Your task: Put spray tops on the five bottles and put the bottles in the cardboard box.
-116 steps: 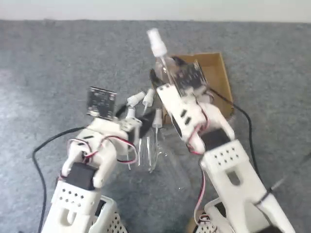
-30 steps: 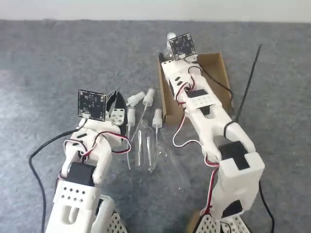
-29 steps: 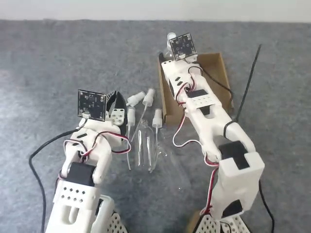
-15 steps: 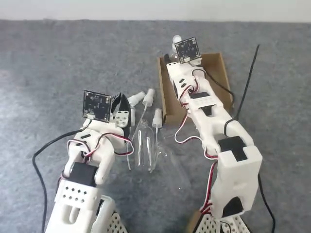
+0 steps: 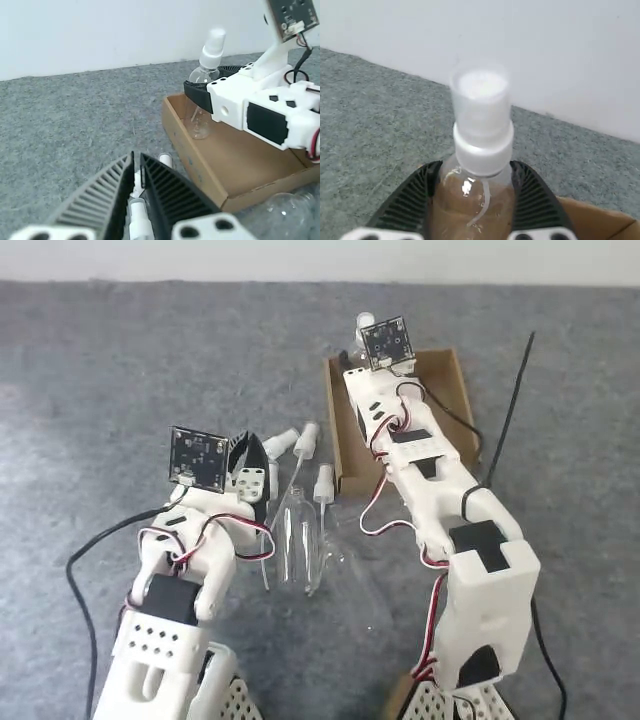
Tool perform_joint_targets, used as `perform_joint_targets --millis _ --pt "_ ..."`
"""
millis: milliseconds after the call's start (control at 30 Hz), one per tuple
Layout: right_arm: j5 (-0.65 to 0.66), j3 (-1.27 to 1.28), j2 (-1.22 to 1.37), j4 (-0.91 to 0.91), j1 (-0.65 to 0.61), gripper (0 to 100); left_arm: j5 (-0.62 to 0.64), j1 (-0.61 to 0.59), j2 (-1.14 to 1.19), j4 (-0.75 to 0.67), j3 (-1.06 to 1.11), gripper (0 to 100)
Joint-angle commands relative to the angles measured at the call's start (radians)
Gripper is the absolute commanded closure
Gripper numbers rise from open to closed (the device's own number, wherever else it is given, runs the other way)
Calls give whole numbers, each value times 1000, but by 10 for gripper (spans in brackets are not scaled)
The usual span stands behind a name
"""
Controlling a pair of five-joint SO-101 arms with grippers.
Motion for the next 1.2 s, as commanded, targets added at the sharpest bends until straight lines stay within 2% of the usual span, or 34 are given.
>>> perform_joint_targets --millis 0,600,800,1167 --pt "9 -32 -19 -19 -2 991 -6 3 -9 -23 -8 989" --pt "11 -12 -19 -21 -4 988 -6 2 -9 -23 -10 988" --pt "11 5 -21 -19 -5 884 -6 2 -9 -23 -10 988" --pt "12 14 -25 -18 -16 870 -8 2 -9 -23 -10 988"
